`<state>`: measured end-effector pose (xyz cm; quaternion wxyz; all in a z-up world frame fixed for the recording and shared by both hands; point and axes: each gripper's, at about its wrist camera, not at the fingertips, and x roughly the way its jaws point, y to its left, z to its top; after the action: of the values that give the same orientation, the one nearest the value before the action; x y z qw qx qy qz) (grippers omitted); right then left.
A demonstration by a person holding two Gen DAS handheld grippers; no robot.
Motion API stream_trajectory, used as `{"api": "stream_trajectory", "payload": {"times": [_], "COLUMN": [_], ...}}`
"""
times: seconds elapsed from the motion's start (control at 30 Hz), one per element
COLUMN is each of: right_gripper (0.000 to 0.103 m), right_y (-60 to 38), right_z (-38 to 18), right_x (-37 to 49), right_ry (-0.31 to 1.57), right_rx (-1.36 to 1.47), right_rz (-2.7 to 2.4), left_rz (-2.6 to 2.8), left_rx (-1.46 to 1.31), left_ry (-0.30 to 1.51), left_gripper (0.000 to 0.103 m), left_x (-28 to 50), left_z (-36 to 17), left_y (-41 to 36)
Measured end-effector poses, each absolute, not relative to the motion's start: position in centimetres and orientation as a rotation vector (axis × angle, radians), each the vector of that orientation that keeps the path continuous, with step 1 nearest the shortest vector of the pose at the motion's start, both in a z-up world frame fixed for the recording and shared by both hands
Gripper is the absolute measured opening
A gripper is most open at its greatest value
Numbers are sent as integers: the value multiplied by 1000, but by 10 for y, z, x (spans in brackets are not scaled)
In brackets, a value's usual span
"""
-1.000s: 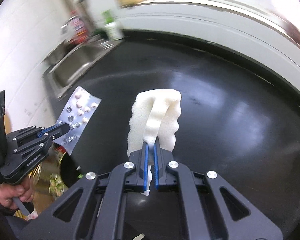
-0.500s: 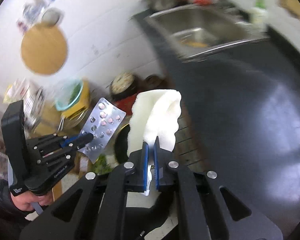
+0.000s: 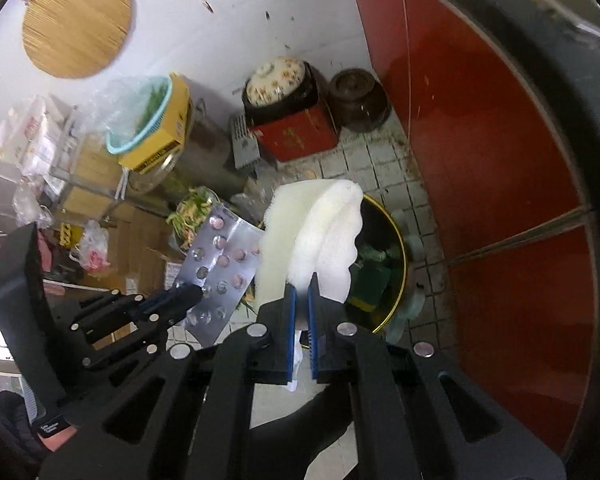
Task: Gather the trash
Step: 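Carry the blister pack and white cloth down over the black bin, then open the left tool to drop the blister pack while the right tool releases the cloth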
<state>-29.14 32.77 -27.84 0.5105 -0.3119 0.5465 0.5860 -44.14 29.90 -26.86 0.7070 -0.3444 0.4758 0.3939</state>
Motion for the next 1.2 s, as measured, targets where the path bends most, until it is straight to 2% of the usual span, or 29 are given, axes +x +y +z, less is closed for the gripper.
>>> {"api": "stream_trajectory", "payload": {"times": [0.1,0.13,0.17,0.2,0.23,0.27,0.6,0.67,0.73,0.83,0.93,1.03,1.2], "right_gripper": [6,12,22,58,82,84,82,84,94,96,96,96,96], "right_y": [336,336,339,339,340,339,338,338,339,342,344,350,361], "right_z": [-287,-289,-292,-293,-294,-291,-293,-293,-294,-296,-298,-297,-313], "right_x": [-292,-288,-289,-288,-287,-284,-294,-295,-296,-294,-290,-293,-291], "right_ry": [1326,1324,1320,1331,1337,1312,1406,1416,1440,1491,1590,1600,1776], "right_rx": [-771,-782,-798,-799,-794,-777,-747,-752,-754,-738,-672,-676,-641], "right_rz": [1408,1406,1401,1401,1399,1388,1500,1497,1493,1477,1470,1480,1416], "left_rz": [865,861,856,860,869,892,923,932,941,957,978,1006,1057], "left_rx": [-778,-785,-795,-798,-801,-794,-802,-802,-806,-821,-842,-868,-909], "left_ry": [1060,1058,1056,1065,1073,1063,1036,1031,1029,1020,1004,982,933], "left_gripper": [4,5,12,24,66,83,83,83,83,83,83,83,83], "left_x": [-442,-443,-443,-443,-444,-445,-450,-452,-456,-464,-474,-485,-503], "left_z": [-278,-281,-284,-287,-289,-288,-281,-279,-279,-279,-276,-274,-267], "left_y": [303,305,306,308,309,310,309,307,307,305,301,295,286]}}
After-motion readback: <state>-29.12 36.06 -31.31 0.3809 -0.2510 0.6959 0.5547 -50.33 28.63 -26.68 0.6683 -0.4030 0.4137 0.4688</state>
